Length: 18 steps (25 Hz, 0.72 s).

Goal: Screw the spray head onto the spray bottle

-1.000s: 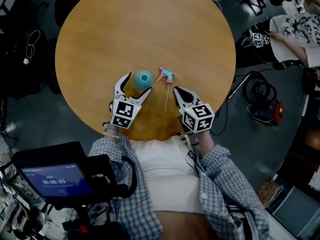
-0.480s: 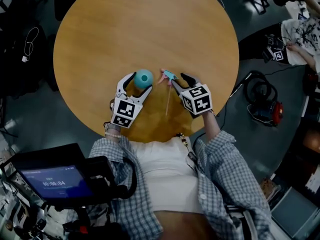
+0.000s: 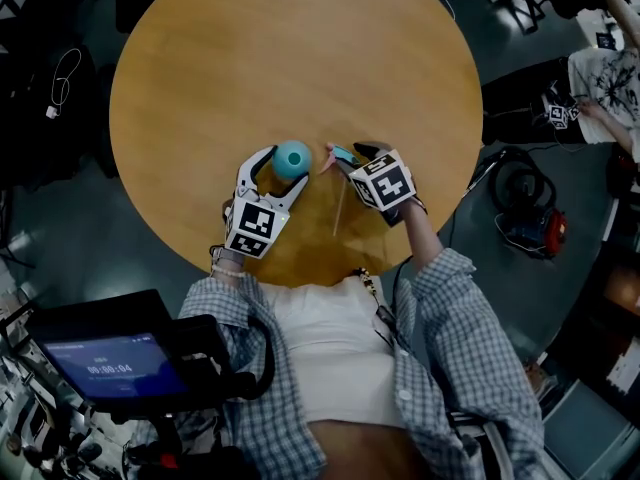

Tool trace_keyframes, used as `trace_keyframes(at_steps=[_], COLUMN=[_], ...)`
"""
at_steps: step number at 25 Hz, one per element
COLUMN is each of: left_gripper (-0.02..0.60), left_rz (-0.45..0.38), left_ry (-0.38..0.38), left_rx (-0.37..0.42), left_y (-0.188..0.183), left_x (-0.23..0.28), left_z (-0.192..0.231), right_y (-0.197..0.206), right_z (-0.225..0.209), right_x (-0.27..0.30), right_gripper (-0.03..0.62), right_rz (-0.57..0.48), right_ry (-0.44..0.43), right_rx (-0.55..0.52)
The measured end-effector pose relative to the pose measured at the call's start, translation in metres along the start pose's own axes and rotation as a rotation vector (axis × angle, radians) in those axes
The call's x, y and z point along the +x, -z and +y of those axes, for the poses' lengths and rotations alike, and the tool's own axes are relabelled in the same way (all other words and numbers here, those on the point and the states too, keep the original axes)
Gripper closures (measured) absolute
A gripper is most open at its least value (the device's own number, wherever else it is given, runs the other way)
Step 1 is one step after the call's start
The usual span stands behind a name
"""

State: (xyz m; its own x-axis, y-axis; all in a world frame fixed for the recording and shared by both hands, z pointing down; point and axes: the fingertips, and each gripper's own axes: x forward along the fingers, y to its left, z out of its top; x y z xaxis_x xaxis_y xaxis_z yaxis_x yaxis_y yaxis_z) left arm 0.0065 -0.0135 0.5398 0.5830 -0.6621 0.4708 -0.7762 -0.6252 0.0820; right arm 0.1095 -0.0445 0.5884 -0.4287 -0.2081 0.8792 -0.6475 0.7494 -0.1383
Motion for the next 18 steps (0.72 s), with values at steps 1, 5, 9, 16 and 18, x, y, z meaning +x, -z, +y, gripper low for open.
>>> trace_keyframes(at_steps=[1, 5, 9, 16, 18], left_gripper=[0.245, 0.245, 0.245, 0.245, 0.245], left_rz=[0.000, -0.003, 0.004, 0.010, 0.010], left_ry=[-0.001, -0.002, 0.002, 0.010, 0.014], left_rx=[0.000, 0.003, 0.009, 0.017, 0.019], left_y=[0.000, 0.000, 0.000, 0.000, 0.000], left_x=[0.000, 0.000, 0.002, 0.004, 0.006], left_z=[0.000, 0.001, 0.001, 0.002, 0.003], right_y=[0.000, -0.001, -0.004, -0.018, -0.031], right_z=[0.003, 0.012, 0.006, -0.003, -0.005], right_x=[0.001, 0.004, 0.000, -0.024, -0.039], right_gripper=[0.416, 0.465, 0.485, 0.487, 0.487], right_rz=[0.008, 0.039, 0.019, -0.140, -0.219], right_ry=[-0.009, -0.058, -0.055, 0.042, 0.088], right_rx=[-0.022, -0.064, -0.033, -0.065, -0.098])
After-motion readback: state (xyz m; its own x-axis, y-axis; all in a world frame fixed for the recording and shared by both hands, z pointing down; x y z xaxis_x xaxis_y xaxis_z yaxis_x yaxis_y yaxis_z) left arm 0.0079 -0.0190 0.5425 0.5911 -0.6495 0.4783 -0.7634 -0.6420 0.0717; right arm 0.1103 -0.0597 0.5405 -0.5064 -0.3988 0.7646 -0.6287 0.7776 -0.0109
